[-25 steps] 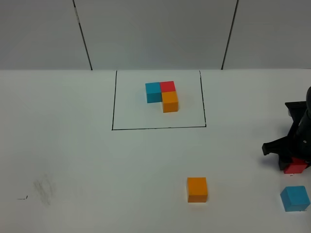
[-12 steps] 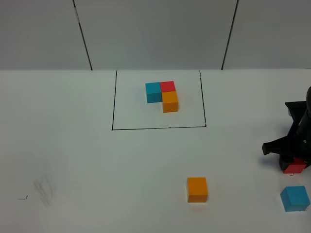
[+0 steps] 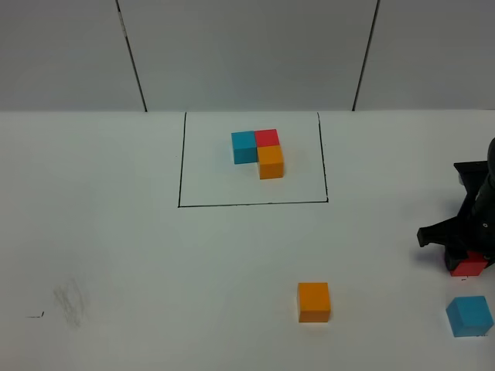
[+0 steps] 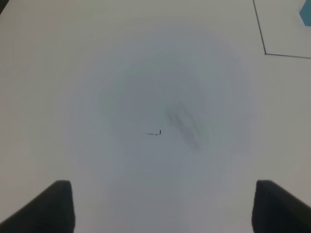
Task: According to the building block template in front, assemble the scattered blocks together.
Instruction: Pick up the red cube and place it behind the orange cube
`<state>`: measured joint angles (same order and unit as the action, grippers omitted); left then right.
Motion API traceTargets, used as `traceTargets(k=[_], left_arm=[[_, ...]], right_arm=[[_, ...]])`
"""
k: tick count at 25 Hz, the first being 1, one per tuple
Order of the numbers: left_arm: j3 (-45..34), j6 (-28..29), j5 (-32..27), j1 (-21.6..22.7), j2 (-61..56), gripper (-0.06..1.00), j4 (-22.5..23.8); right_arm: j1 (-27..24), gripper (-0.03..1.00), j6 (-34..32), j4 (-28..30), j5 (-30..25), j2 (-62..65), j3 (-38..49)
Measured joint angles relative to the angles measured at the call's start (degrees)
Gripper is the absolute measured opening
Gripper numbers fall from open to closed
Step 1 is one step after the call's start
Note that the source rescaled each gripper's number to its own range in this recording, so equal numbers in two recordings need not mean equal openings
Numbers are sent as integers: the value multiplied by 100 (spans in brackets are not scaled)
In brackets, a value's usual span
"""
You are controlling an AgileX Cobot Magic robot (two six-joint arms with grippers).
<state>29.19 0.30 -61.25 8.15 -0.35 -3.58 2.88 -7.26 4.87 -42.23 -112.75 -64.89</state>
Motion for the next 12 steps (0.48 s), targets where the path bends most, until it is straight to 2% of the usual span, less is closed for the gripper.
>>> traceTargets(k=[12], left_arm=[[0,0,0,0,0,65,0]], right_arm=[[0,1,-5,-5,33,0,0]])
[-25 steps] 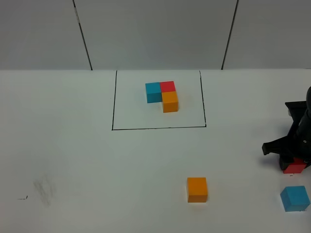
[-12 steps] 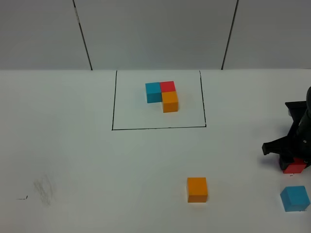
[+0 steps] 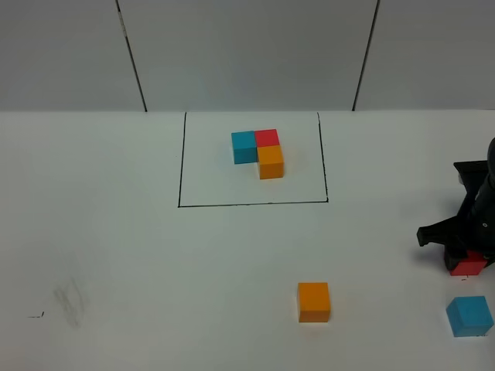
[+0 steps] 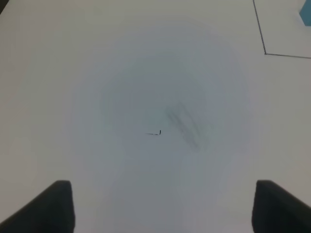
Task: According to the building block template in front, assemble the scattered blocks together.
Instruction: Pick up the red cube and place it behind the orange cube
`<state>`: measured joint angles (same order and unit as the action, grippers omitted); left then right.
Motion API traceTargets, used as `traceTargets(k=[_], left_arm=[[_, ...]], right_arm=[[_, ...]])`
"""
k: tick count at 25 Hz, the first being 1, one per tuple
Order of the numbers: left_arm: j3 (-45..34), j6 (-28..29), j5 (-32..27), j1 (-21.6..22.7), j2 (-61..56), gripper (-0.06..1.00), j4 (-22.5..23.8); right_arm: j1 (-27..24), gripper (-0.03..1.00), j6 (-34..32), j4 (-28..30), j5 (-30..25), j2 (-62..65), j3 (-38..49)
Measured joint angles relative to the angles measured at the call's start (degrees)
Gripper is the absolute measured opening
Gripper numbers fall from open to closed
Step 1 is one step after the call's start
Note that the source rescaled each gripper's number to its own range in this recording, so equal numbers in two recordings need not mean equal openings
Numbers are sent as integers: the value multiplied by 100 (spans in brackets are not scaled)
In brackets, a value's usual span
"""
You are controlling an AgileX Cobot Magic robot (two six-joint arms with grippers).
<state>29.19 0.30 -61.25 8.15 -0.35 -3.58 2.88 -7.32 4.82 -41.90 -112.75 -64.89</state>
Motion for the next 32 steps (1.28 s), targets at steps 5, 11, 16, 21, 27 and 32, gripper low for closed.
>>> traceTargets(k=[5,11,16,21,27,32], left_arm=[[0,0,0,0,0,65,0],[0,0,0,0,0,65,0],[0,0,0,0,0,65,0],[0,0,0,0,0,65,0],[0,0,0,0,0,65,0],[0,0,0,0,0,65,0]], right_arm=[[0,1,-7,-102,-433,0,-179],[0,1,-7,-254,-1271,271,-826],[7,1,233,-795,-1585,647,-1192],[317,1,879,-1344,-1957,964,-1266],[926,1,1002,-1685,-1839,1042,-1271],[1112,1,1002,-1776,-1392,1042,-1271]])
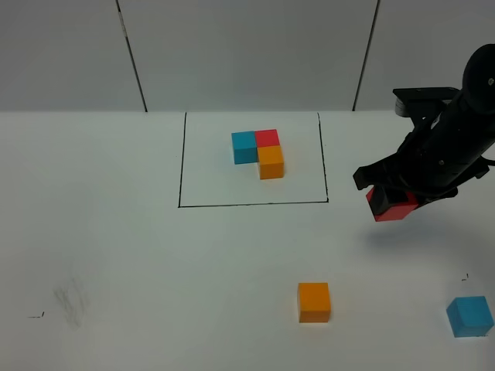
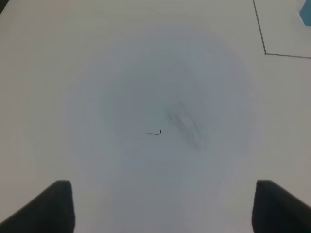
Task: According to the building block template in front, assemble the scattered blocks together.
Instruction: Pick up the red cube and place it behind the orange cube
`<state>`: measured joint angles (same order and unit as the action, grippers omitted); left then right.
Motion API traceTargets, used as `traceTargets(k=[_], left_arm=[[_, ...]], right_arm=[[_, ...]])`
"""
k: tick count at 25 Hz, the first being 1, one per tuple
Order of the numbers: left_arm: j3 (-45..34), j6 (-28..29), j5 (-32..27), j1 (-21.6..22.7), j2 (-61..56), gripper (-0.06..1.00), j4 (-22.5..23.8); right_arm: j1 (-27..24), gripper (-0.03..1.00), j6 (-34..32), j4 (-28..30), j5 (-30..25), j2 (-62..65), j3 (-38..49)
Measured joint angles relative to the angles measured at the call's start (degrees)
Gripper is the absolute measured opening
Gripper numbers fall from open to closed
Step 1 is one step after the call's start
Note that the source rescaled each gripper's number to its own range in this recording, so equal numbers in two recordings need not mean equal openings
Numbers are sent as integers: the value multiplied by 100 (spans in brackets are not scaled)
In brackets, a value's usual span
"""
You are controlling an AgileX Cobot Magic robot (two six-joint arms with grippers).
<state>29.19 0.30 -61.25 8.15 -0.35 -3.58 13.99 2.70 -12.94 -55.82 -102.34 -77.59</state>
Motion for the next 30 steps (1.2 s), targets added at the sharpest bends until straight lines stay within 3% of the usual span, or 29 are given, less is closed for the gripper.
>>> traceTargets(k=[19,26,30], left_arm=[[0,0,0,0,0,65,0],[0,0,0,0,0,65,0],[0,0,0,0,0,65,0]], right_arm=[[0,1,0,-179,421,0,0],[0,1,28,-826,745,0,0],[0,1,445,-1032,707,0,0]])
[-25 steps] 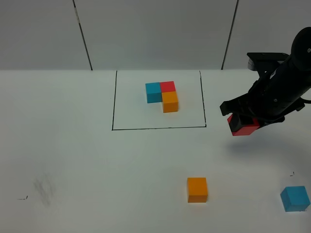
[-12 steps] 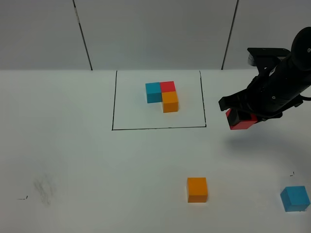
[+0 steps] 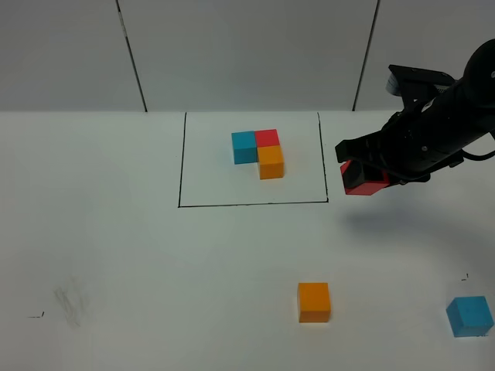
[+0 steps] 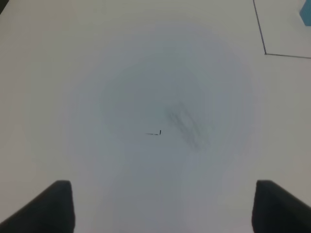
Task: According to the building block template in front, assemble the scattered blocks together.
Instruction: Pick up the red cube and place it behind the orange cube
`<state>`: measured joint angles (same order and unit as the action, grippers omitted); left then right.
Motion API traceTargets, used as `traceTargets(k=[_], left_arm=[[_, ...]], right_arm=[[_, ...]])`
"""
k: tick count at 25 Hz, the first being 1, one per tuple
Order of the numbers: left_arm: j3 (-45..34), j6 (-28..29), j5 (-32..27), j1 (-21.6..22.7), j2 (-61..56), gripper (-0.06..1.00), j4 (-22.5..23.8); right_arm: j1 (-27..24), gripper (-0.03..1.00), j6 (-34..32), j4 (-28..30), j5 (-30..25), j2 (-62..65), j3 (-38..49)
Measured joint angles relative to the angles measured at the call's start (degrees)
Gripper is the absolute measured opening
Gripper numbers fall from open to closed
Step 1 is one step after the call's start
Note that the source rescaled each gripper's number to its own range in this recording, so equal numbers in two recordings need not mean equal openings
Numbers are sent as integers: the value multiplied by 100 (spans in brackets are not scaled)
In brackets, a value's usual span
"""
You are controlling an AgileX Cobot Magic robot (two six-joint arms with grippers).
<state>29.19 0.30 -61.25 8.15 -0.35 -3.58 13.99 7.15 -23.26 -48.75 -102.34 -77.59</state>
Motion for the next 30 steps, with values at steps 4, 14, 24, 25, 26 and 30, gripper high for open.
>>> traceTargets(k=[4,14,24,25,26,30], left_arm=[[0,0,0,0,0,65,0],[0,0,0,0,0,65,0],[0,0,0,0,0,65,0],[0,0,0,0,0,65,0],[0,0,0,0,0,65,0],[0,0,0,0,0,65,0]], right_arm=[[14,1,89,40,-323,0,0],[925,1,-1364,2326,-536,0,-105],[1024,1,-2302,2602,-1755,-440,-1121],[1024,1,-2385,2602,-1848,-543,-1190],[1024,1,-2460,2607,-1916,-643,-1231],[1071,1,-2601,2573,-1805,-901,-1244]])
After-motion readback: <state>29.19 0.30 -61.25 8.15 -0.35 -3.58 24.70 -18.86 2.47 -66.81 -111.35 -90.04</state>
